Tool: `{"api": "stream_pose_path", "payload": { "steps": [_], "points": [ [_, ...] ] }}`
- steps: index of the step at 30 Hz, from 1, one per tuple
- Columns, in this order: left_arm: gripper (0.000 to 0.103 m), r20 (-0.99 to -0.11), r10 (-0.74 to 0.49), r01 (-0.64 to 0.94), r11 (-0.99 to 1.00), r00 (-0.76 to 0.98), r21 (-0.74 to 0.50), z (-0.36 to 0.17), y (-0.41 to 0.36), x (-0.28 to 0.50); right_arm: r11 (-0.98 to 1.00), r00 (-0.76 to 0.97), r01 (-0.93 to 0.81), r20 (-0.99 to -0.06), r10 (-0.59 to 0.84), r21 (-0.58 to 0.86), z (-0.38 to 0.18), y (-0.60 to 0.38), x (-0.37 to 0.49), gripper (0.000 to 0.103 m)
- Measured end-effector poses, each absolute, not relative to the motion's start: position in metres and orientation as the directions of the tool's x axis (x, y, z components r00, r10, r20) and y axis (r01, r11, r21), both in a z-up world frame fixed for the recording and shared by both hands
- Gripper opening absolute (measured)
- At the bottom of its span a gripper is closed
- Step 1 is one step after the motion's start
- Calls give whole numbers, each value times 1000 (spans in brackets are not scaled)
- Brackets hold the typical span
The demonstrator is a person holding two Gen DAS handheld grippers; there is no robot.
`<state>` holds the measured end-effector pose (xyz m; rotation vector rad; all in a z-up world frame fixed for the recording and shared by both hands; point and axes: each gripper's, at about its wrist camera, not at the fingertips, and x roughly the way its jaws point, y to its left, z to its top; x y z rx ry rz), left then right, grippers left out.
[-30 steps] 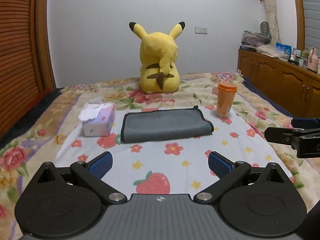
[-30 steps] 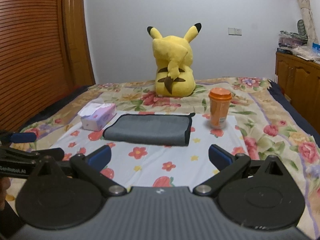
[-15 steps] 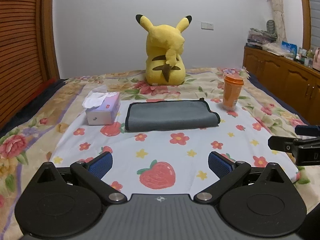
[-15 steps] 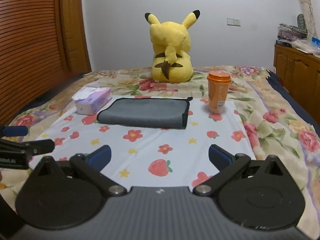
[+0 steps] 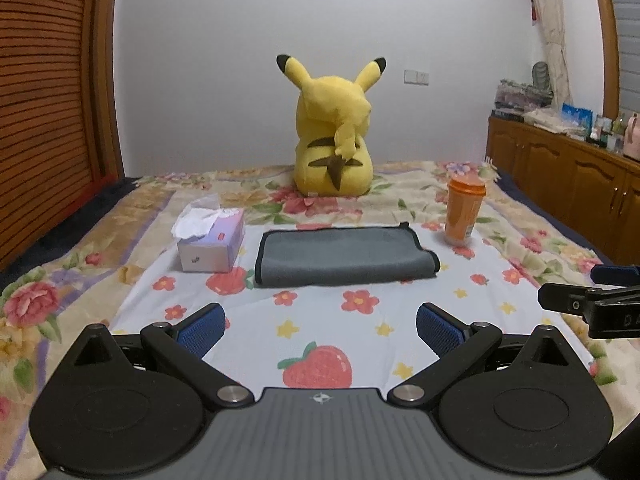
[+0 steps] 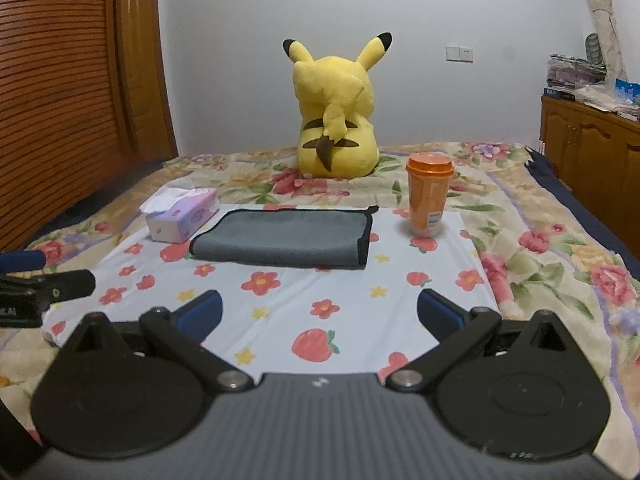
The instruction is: Fold towel
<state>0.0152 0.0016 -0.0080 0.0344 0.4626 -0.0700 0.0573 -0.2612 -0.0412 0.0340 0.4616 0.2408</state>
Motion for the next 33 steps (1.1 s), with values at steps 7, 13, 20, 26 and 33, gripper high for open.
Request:
{"api": "stream_pose_path", "payload": {
  "steps": [7, 13, 20, 26, 33],
  "points": [
    [103, -409, -52, 69, 997, 911, 27, -5, 1, 10, 975, 888, -209, -402, 224, 80, -37, -264, 52, 103],
    [103, -384, -52, 69, 997, 922, 32, -2, 2, 7, 976, 899, -199, -381, 218, 89, -35, -267, 50, 103],
    [103, -366, -40, 58, 998, 930, 36, -1, 4, 6, 977, 907, -193, -362, 213, 92, -35, -269, 48, 103],
    [103, -349, -26, 44, 998, 937, 46, 0, 3, 5, 978, 916, -182, -346, 205, 98, -34, -272, 46, 103],
    [103, -330, -23, 42, 998, 944, 52, 2, 3, 2, 980, 928, -176, -315, 197, 93, -30, -273, 42, 103]
  ]
}}
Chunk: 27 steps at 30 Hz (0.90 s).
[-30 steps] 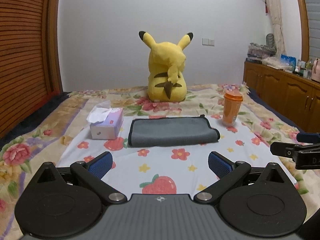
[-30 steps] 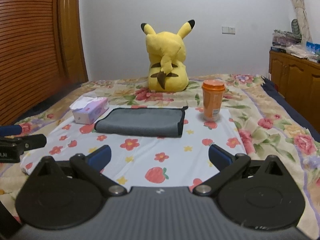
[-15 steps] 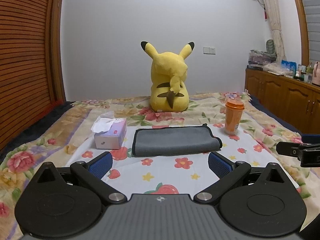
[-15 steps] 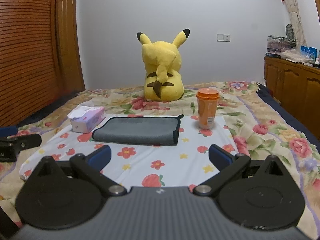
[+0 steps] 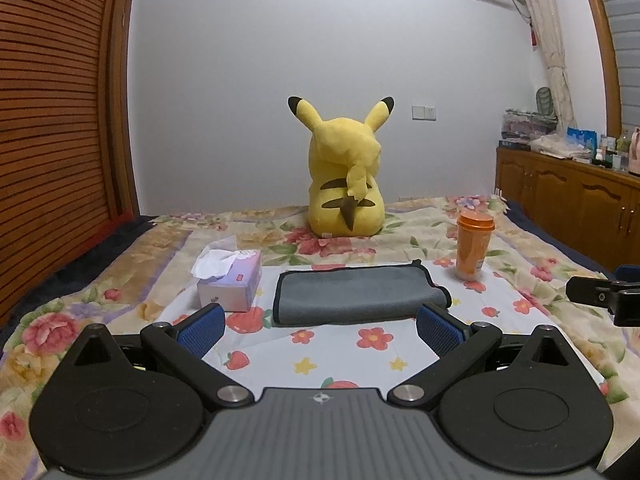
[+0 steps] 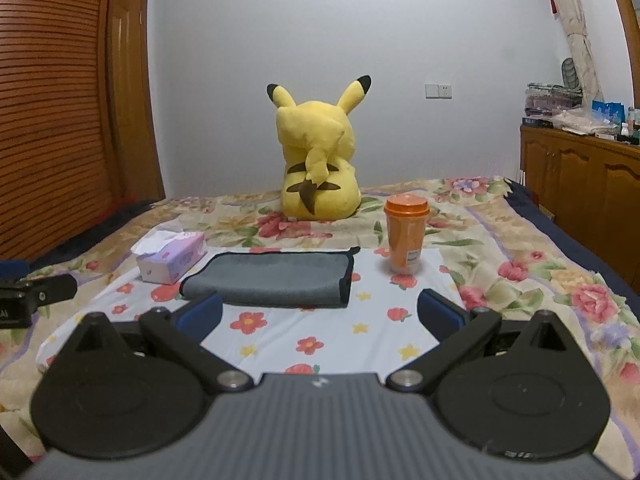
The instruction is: Fold towel
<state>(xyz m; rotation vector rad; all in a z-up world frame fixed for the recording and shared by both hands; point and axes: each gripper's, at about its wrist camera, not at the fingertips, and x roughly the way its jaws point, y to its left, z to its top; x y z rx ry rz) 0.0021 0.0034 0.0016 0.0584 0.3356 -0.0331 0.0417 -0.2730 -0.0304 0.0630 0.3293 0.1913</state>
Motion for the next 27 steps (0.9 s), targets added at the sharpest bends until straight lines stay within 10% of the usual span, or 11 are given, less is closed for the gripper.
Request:
{"api": "stream_pose_path", "payload": {
  "steps": [27],
  "points": [
    [103, -302, -22, 42, 997, 953, 58, 5, 3, 1, 981, 943, -163, -275, 186, 104, -29, -281, 38, 103]
  ]
}}
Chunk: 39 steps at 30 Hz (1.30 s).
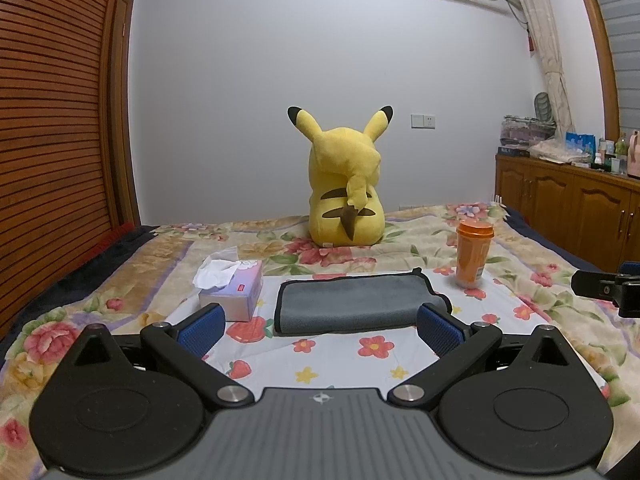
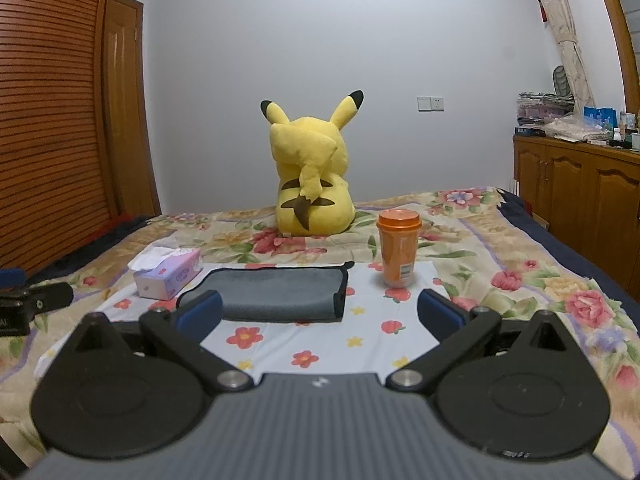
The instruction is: Fold towel
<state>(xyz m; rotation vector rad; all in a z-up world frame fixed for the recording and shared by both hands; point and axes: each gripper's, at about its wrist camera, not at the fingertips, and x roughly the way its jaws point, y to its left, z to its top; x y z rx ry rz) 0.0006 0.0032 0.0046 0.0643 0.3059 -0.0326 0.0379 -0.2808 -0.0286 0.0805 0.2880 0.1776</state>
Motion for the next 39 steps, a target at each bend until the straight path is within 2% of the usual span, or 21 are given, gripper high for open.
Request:
{"api": "stream_pose_path", "payload": {
  "steps": [39],
  "points": [
    [103, -303, -26, 48, 996, 953, 68, -1, 3, -2, 981, 942, -164, -277, 187, 104, -29, -280, 39, 103]
  ]
}}
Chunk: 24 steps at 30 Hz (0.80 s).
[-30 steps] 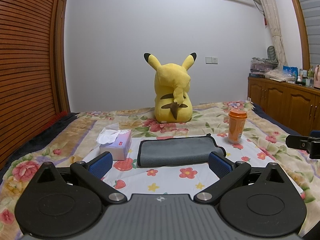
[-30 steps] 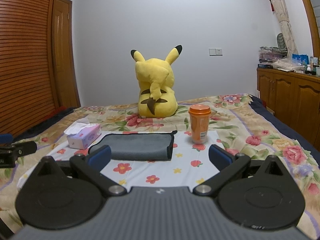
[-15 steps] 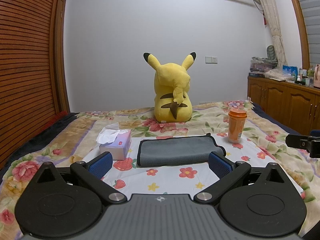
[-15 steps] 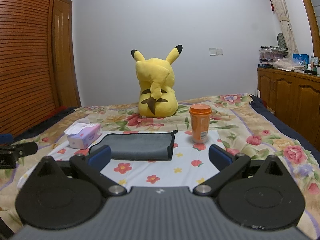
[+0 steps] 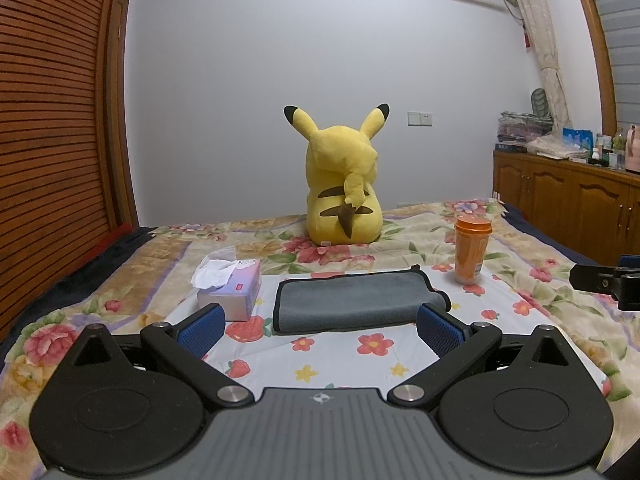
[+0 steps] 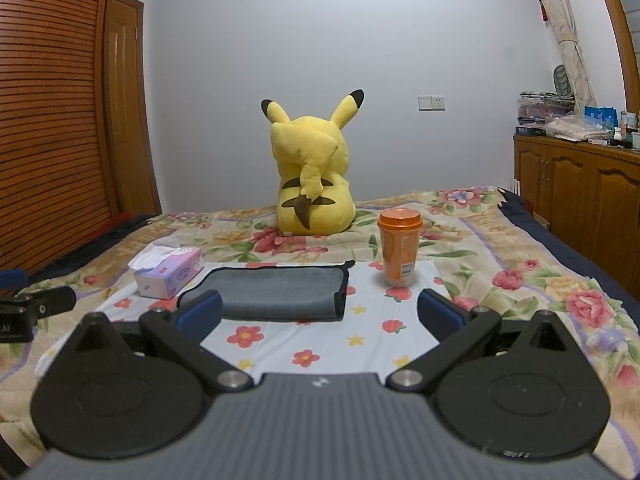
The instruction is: Fold towel
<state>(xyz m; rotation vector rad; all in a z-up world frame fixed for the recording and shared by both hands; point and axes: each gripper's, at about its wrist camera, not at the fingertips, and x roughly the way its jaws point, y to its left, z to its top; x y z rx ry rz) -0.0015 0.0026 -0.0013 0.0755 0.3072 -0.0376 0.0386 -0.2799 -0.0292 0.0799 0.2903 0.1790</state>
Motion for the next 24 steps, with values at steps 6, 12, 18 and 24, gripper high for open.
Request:
{"api": "stream_pose_path", "payload": {
  "steps": [6, 12, 18, 24],
  "points": [
    [103, -304, -25, 48, 996, 952, 70, -2, 2, -1, 981, 942, -164, -277, 187, 104, -29, -280, 39, 103],
    [103, -305, -24, 49, 996, 952, 72, -2, 3, -1, 981, 942, -164, -278, 187, 104, -29, -279, 39, 103],
    [103, -306, -23, 48, 996, 952, 75, -1, 3, -1, 981, 942, -164, -278, 187, 103, -29, -279, 39, 103],
    [103, -306, -23, 48, 996, 952, 75, -1, 3, -1, 981, 942, -164, -278, 187, 103, -29, -279, 39, 103]
  ]
}}
